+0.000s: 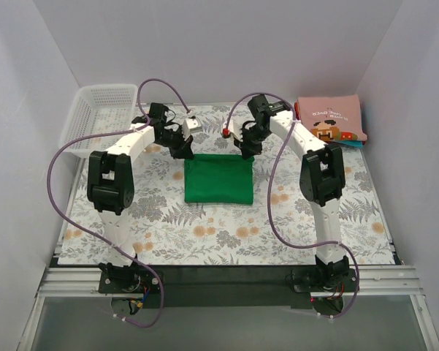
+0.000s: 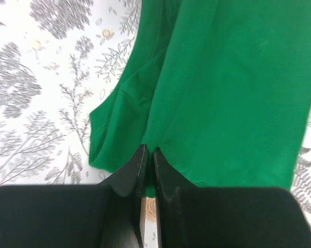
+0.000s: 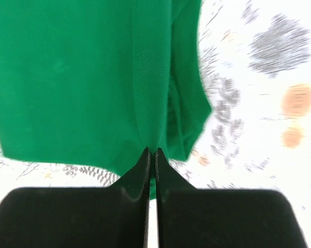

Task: Fold and stack the t-shirts
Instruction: Fold the tshirt

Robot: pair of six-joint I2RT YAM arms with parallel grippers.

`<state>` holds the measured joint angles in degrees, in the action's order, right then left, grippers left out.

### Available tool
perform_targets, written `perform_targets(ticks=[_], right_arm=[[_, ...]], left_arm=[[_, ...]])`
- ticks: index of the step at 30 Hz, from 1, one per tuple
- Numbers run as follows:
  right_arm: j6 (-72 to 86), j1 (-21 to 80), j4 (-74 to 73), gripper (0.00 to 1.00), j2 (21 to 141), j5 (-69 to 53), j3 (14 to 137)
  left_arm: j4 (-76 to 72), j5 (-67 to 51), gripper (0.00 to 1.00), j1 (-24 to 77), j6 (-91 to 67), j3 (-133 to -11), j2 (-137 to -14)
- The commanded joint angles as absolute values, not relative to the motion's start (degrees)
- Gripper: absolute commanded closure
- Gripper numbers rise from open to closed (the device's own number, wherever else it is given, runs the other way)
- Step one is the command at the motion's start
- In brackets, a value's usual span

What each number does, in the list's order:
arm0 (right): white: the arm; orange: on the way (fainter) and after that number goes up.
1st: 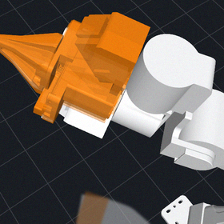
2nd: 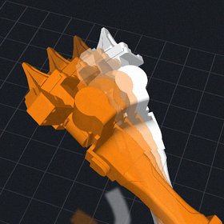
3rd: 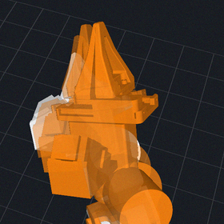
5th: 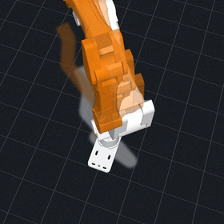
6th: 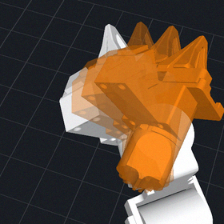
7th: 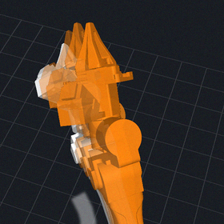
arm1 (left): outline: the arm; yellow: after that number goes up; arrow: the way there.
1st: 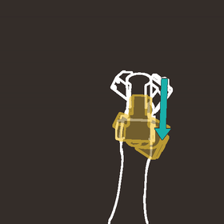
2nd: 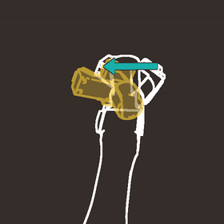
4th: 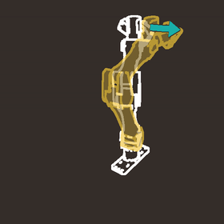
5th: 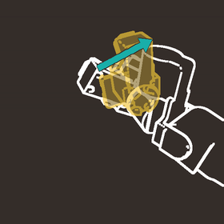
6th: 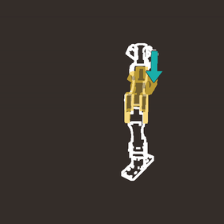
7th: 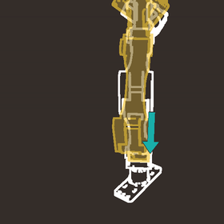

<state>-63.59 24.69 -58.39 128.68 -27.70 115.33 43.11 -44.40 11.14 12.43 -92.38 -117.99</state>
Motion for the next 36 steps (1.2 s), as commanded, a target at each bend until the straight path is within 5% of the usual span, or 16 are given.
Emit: perform_targets(ticks=[1,14,17,19,21,23,29,36], right_arm=[[-62.31,25.75,-58.54,0.99,119.72,-29.62,115.58],[-62.32,26.81,-50.64,0.99,132.27,-24.00,121.64],[-60.30,26.81,-43.90,0.89,134.99,-21.02,122.17],[-57.40,26.46,-41.76,0.81,135.88,-18.90,123.13],[-54.95,25.93,-40.00,0.87,135.53,-18.63,123.49],[-53.79,25.58,-39.20,0.99,134.13,-18.54,123.14],[-50.45,24.70,-38.76,0.99,126.93,-21.44,119.63],[-52.73,24.26,-38.50,0.99,121.46,-21.10,111.54]], left_arm=[[44.91,-44.91,1.00,10.55,13.36,-92.37,-110.05],[36.93,-43.42,0.98,7.29,8.19,-95.10,-117.94],[34.28,-42.19,0.90,7.29,6.07,-96.14,-120.93],[31.13,-39.91,0.74,7.21,3.44,-96.68,-122.16],[25.51,-39.03,0.69,7.12,0.45,-95.55,-121.56],[22.34,-40.16,0.69,7.12,-2.10,-94.75,-120.50],[21.72,-42.54,0.92,7.29,-4.75,-95.10,-118.05],[21.18,-43.51,0.98,7.38,-4.83,-92.99,-115.84]])
